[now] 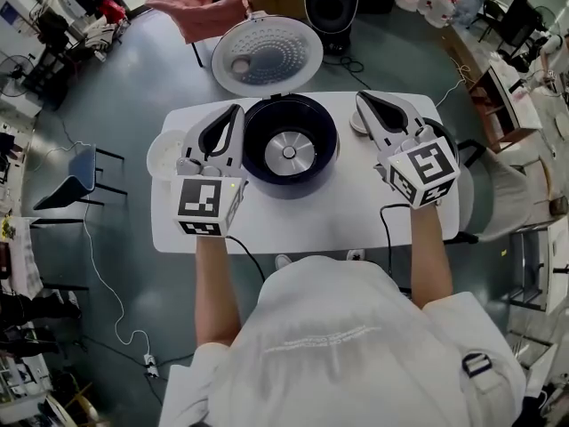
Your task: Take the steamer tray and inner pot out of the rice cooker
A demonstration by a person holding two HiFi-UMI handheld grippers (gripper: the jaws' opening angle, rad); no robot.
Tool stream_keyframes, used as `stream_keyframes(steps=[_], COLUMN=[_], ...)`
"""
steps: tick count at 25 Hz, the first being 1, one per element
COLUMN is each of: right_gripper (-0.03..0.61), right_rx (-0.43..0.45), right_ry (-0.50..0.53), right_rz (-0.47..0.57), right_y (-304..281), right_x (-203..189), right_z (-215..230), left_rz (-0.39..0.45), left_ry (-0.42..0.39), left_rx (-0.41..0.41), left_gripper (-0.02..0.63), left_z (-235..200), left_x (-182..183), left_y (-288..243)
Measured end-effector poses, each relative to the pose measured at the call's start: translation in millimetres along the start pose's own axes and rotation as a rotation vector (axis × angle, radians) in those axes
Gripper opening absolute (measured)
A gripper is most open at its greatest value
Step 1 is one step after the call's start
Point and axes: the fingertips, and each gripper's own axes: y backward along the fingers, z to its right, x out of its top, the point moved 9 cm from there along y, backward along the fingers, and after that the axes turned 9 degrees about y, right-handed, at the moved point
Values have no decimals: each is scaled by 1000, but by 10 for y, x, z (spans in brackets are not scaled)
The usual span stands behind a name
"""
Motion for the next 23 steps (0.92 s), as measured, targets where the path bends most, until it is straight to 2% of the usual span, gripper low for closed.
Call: stream_keyframes(steps=[23], right_gripper=[26], right_rx=[-7], right_ry=[-4], right_rz=[-26], right_y=[18], right_x=[-108], right_z=[139], left_rz=[-26], left_ry=[0], left_rx=[-11], left_gripper=[15], left_z=[33], left_x=[-50], left_y=[-108])
